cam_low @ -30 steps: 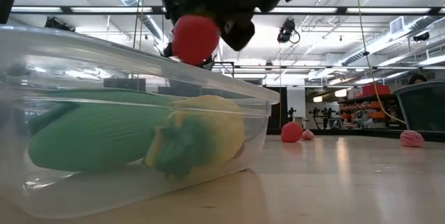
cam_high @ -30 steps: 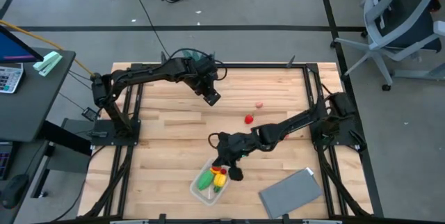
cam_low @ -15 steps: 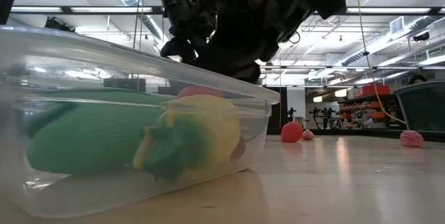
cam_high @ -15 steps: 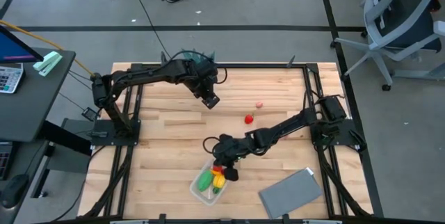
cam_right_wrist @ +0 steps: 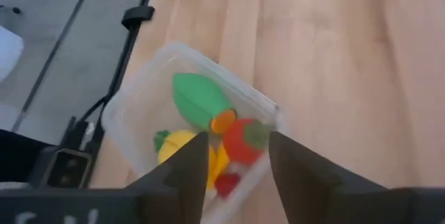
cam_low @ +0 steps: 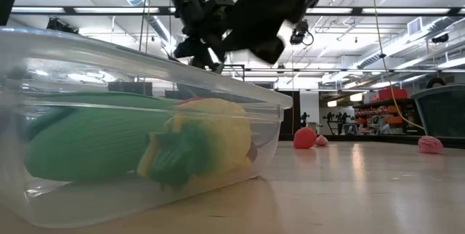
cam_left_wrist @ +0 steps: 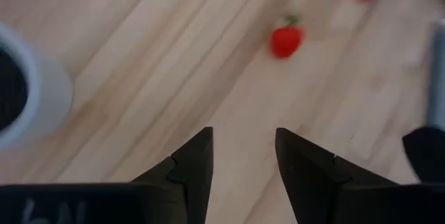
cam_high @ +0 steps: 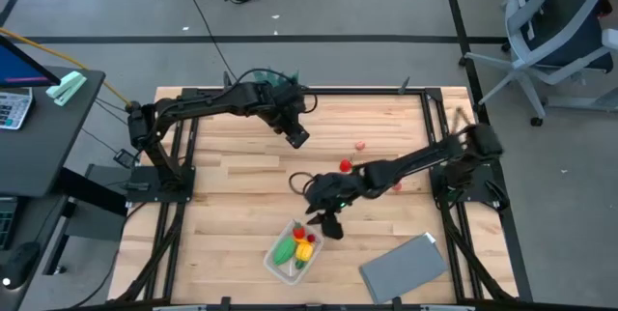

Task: Pick and placing Produce into tupperware
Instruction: Put the red strawberry into the transparent bin

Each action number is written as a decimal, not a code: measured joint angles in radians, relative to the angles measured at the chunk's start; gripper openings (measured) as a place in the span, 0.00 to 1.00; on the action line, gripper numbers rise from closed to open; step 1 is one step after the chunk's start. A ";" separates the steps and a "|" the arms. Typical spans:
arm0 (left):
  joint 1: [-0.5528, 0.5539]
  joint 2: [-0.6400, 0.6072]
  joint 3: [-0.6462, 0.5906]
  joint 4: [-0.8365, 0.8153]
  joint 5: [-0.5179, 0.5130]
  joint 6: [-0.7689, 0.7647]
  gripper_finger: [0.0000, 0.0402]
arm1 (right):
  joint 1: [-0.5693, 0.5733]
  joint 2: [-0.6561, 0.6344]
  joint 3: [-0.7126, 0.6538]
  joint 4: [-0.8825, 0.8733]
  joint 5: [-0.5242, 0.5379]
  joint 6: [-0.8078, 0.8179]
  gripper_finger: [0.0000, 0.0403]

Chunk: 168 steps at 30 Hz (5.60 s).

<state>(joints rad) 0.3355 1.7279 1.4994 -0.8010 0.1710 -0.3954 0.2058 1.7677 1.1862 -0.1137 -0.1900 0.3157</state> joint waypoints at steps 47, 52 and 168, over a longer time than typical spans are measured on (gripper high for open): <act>-0.124 0.617 0.652 0.086 -0.003 -0.011 0.39 | -0.029 -0.912 0.000 -0.965 0.845 0.316 0.38; -0.130 0.641 0.673 0.071 -0.003 -0.038 0.39 | -0.060 -0.899 0.000 -0.966 0.847 0.318 0.38; -0.305 0.605 0.812 -0.615 0.025 -0.015 0.01 | -0.133 -0.847 0.000 -1.010 0.817 0.310 0.38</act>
<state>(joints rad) 0.0303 2.3332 2.3117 -1.4161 0.1957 -0.4108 0.0731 0.9211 1.1866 -1.1232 0.6269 0.6261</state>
